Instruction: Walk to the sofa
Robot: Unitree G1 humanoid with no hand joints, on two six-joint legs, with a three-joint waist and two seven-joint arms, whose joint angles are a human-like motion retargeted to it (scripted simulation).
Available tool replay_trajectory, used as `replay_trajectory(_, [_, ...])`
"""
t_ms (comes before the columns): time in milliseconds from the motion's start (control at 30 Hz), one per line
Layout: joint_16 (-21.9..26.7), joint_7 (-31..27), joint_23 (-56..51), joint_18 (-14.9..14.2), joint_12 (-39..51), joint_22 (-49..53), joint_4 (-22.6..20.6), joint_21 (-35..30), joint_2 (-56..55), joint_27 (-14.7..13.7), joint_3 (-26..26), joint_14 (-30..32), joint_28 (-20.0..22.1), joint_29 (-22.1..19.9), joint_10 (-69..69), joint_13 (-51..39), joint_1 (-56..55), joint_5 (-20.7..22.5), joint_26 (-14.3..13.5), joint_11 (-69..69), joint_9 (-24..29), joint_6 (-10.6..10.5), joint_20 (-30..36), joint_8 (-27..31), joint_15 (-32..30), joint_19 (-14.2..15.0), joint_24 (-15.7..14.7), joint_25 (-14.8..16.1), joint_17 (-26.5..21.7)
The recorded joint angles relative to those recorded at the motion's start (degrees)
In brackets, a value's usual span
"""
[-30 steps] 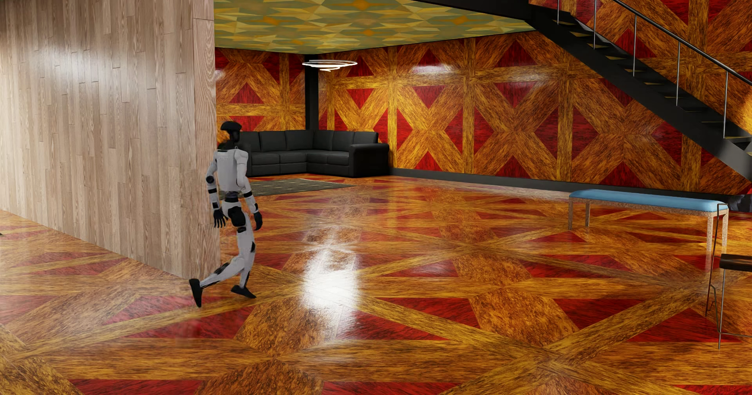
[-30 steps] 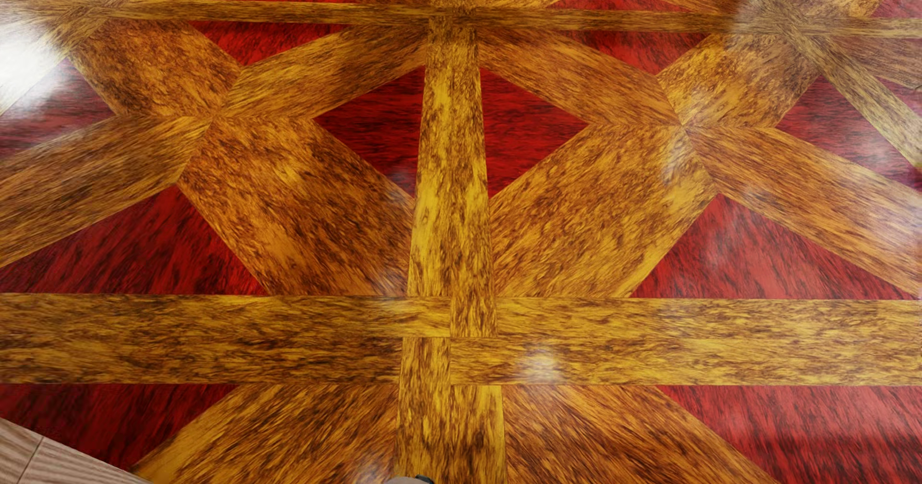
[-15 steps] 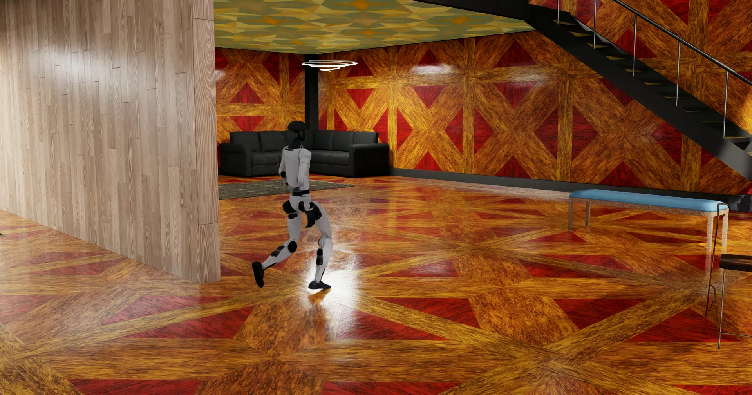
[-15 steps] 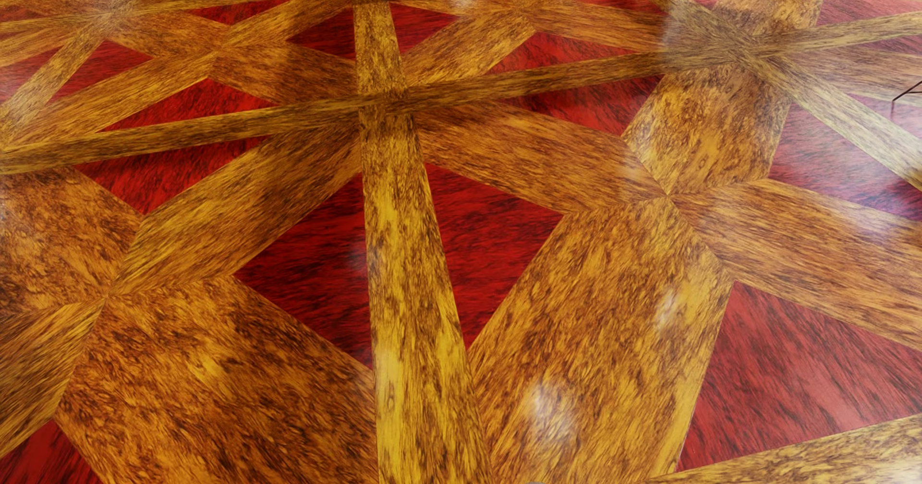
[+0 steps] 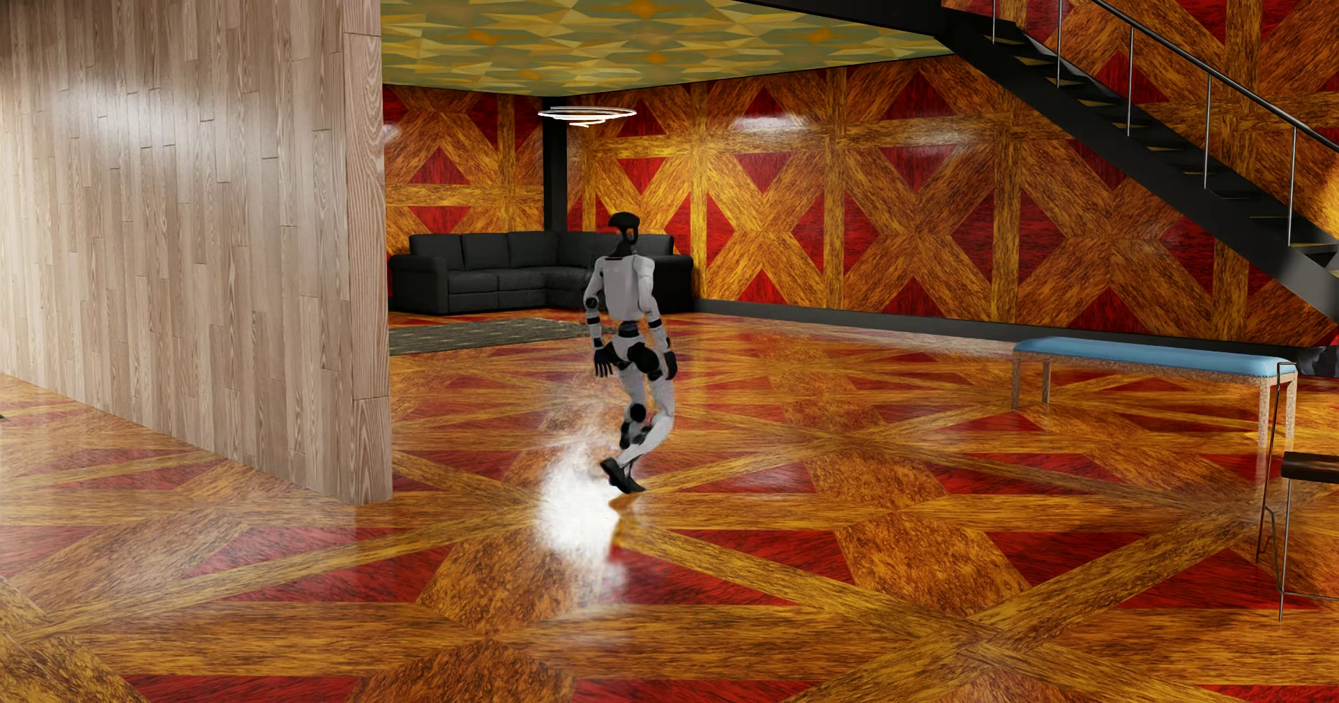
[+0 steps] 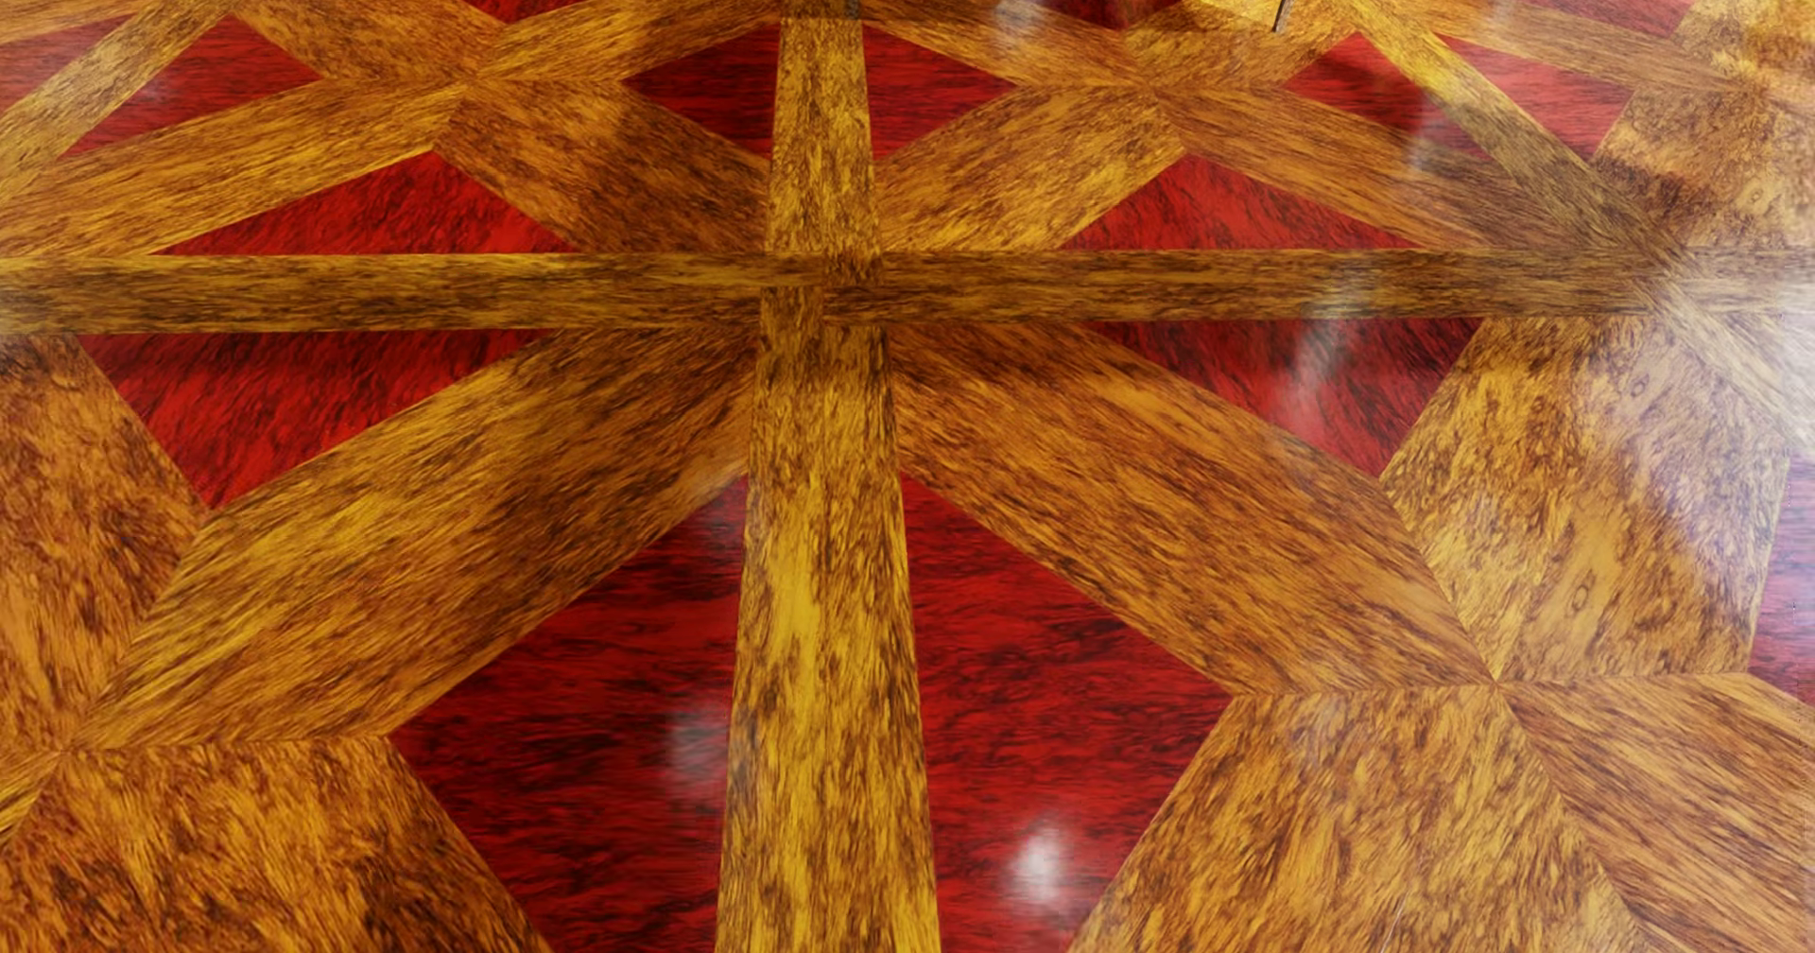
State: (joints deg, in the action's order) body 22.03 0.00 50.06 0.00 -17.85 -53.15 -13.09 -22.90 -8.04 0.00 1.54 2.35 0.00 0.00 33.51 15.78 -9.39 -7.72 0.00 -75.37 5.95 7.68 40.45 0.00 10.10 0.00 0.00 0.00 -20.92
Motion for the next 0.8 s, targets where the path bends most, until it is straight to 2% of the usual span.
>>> replay_trajectory(67, [0.6, 0.0, 1.4, 0.0, 3.3, 0.3, 1.1, -2.8, -7.0, 0.0, 6.6, -7.2, 0.0, 0.0, -3.3, 1.5, 9.6, 1.3, 0.0, 13.2, 0.7, -1.7, -0.3, 0.0, 3.8, 0.0, 0.0, 0.0, 0.1])
replay_trajectory(167, [1.2, 0.0, 1.2, 0.0, 7.3, 4.6, 3.0, -0.6, -14.7, 0.0, 12.2, -19.3, 0.0, 0.0, -8.5, 4.9, 19.6, 1.7, 0.0, 43.3, -1.1, -4.7, -6.1, 0.0, -1.1, 0.0, 0.0, 0.0, -0.9])
replay_trajectory(200, [1.7, 0.0, 1.6, 0.0, 7.8, 6.6, 3.8, 0.2, -17.0, 0.0, 13.6, -21.6, 0.0, 0.0, -8.7, 5.7, 22.4, 0.9, 0.0, 46.3, -1.8, -5.4, -8.2, 0.0, -2.5, 0.0, 0.0, 0.0, -1.0])
replay_trajectory(233, [2.1, 0.0, 2.0, 0.0, 9.3, 6.4, 3.9, 0.3, -18.9, 0.0, 15.5, -23.1, 0.0, 0.0, -7.3, 6.8, 23.8, -0.7, 0.0, 44.6, -2.7, -6.6, -7.4, 0.0, -2.7, 0.0, 0.0, 0.0, -1.2])
replay_trajectory(267, [1.7, 0.0, 2.7, 0.0, 8.3, 7.9, 4.7, -0.2, -19.1, 0.0, 17.6, -22.4, 0.0, 0.0, -3.7, 7.4, 26.5, -0.1, 0.0, 39.4, -2.2, -7.8, -9.0, 0.0, -6.0, 0.0, 0.0, 0.0, -1.9])
replay_trajectory(300, [1.4, 0.0, 3.6, 0.0, 8.4, 9.7, 6.1, 2.4, -20.8, 0.0, 18.5, -14.9, 0.0, 0.0, 4.4, 8.0, 25.1, 1.4, 0.0, 32.8, -2.6, -9.8, -13.2, 0.0, -7.9, 0.0, 0.0, 0.0, -1.3])
replay_trajectory(333, [-0.3, 0.0, 6.1, 0.0, 7.9, 6.7, 7.0, 0.2, -18.5, 0.0, 18.6, -2.1, 0.0, 0.0, 16.4, 7.1, 22.1, 2.0, 0.0, 28.9, -2.0, -11.5, -9.8, 0.0, -6.0, 0.0, 0.0, 0.0, -1.6])
replay_trajectory(367, [-0.7, 0.0, 7.6, 0.0, 8.0, 6.0, 7.3, -0.1, -16.3, 0.0, 16.4, 6.7, 0.0, 0.0, 28.1, 6.2, 16.9, 2.1, 0.0, 27.0, -1.5, -11.6, -8.5, 0.0, -3.1, 0.0, 0.0, 0.0, -1.0])
replay_trajectory(400, [-1.2, 0.0, 8.2, 0.0, 8.3, 5.5, 8.5, -0.5, -12.7, 0.0, 13.8, 10.0, 0.0, 0.0, 35.3, 5.5, 11.0, 2.0, 0.0, 27.5, -1.0, -11.8, -6.0, 0.0, -1.2, 0.0, 0.0, 0.0, -0.3])
replay_trajectory(433, [-1.7, 0.0, 7.6, 0.0, 7.6, 5.1, 7.9, -0.8, -7.6, 0.0, 11.3, 10.4, 0.0, 0.0, 37.2, 5.2, 5.2, 0.4, 0.0, 29.8, -0.6, -10.3, -4.6, 0.0, -0.4, 0.0, 0.0, 0.0, 0.6])
replay_trajectory(467, [-3.3, 0.0, 6.2, 0.0, 7.4, 1.6, 8.3, -1.2, -2.3, 0.0, 8.6, 10.0, 0.0, 0.0, 35.4, 5.0, -1.4, -0.3, 0.0, 32.8, -0.5, -9.9, -5.0, 0.0, 0.7, 0.0, 0.0, 0.0, 0.9])
replay_trajectory(500, [-2.9, 0.0, 2.8, 0.0, 5.4, 3.3, 7.5, -2.5, 2.8, 0.0, 5.0, 11.8, 0.0, 0.0, 28.5, 5.4, -6.8, -1.4, 0.0, 36.2, -0.6, -8.2, -5.1, 0.0, 3.0, 0.0, 0.0, 0.0, 0.7])
replay_trajectory(567, [-2.6, 0.0, -2.7, 0.0, 2.5, 1.7, 8.6, -2.4, 12.7, 0.0, -1.8, 13.3, 0.0, 0.0, 14.5, 5.7, -16.0, -2.6, 0.0, 41.2, -1.0, -6.4, -3.0, 0.0, 6.6, 0.0, 0.0, 0.0, 0.0])
replay_trajectory(600, [-1.9, 0.0, -5.4, 0.0, 1.1, 1.7, 9.4, -1.8, 16.9, 0.0, -5.0, 9.4, 0.0, 0.0, 6.6, 5.4, -19.8, -2.5, 0.0, 42.7, -1.1, -6.4, -3.4, 0.0, 8.3, 0.0, 0.0, 0.0, -0.8])
replay_trajectory(633, [-1.3, 0.0, -6.9, 0.0, -0.1, 1.2, 10.7, -2.3, 20.3, 0.0, -8.8, 1.5, 0.0, 0.0, -0.4, 4.3, -22.3, -2.3, 0.0, 43.5, -1.3, -6.7, -2.0, 0.0, 9.6, 0.0, 0.0, 0.0, -2.1])
replay_trajectory(667, [-1.1, 0.0, -7.6, 0.0, -1.9, -0.4, 12.8, -2.8, 22.8, 0.0, -12.2, -9.1, 0.0, 0.0, -4.2, 3.0, -24.6, -2.4, 0.0, 43.5, -1.8, -6.2, -3.4, 0.0, 10.4, 0.0, 0.0, 0.0, -3.2])
replay_trajectory(700, [-0.2, 0.0, -7.3, 0.0, -3.6, -1.3, 15.2, -3.1, 25.6, 0.0, -15.5, -14.5, 0.0, 0.0, -5.4, 1.7, -25.3, -3.0, 0.0, 43.1, -1.4, -5.5, -2.9, 0.0, 9.3, 0.0, 0.0, 0.0, -3.5])
replay_trajectory(733, [0.0, 0.0, -6.4, 0.0, -5.3, -3.3, 16.2, -2.8, 28.0, 0.0, -17.4, -4.1, 0.0, 0.0, -3.5, 0.9, -27.6, -4.2, 0.0, 42.7, -1.9, -4.5, -3.2, 0.0, 6.0, 0.0, 0.0, 0.0, -3.6])
replay_trajectory(767, [0.2, 0.0, -5.8, 0.0, -6.1, -4.8, 14.9, -1.1, 28.8, 0.0, -17.0, 11.0, 0.0, 0.0, 2.4, 0.9, -31.3, -5.8, 0.0, 40.6, -2.5, -2.8, -1.4, 0.0, -0.5, 0.0, 0.0, 0.0, -3.2])
replay_trajectory(800, [0.1, 0.0, -4.2, 0.0, -5.8, -7.1, 11.3, -0.2, 26.6, 0.0, -15.7, 15.0, 0.0, 0.0, 7.4, 1.2, -32.7, -7.7, 0.0, 35.3, -3.1, 0.1, 0.9, 0.0, -10.2, 0.0, 0.0, 0.0, -2.2])
